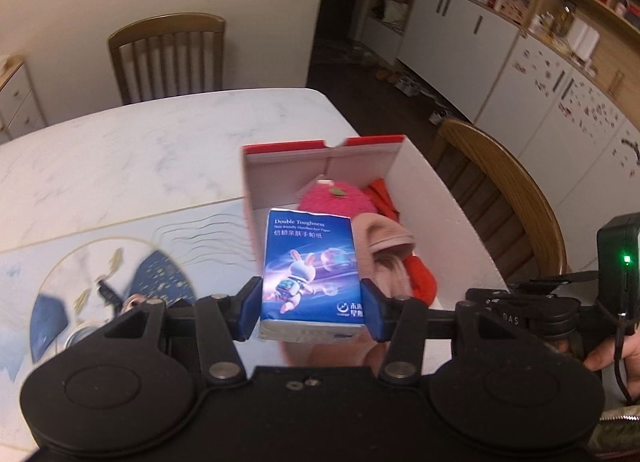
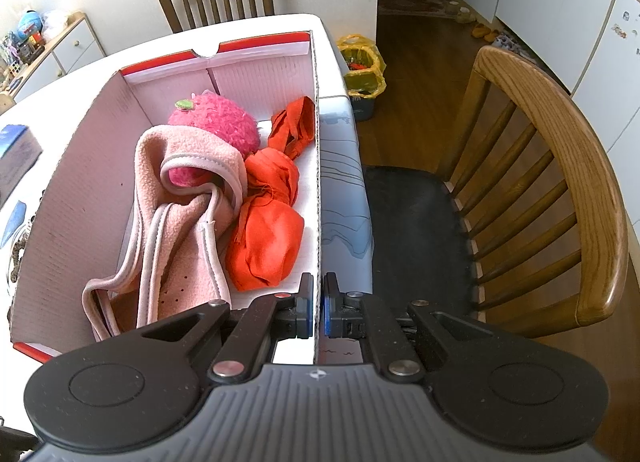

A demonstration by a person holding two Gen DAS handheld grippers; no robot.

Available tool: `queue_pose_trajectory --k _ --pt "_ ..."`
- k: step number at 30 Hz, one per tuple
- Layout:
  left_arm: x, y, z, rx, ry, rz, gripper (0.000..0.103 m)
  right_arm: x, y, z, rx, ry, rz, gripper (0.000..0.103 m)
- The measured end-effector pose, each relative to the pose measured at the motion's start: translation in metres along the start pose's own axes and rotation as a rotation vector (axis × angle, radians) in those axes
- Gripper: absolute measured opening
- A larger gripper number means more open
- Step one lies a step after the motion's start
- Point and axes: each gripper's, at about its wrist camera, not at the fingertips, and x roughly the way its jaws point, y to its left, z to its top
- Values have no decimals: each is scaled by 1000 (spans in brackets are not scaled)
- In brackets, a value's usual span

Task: Organize objects
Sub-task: 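Carry the blue tissue pack into the box and open the left gripper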

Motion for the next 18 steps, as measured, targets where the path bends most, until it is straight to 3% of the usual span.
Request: queue_pose_trajectory --k 9,18 --pt "36 -27 8 75 52 34 49 0 3 -1 -2 3 7 4" --pt "81 -42 -2 146 165 111 49 0 3 -1 -3 1 4 4"
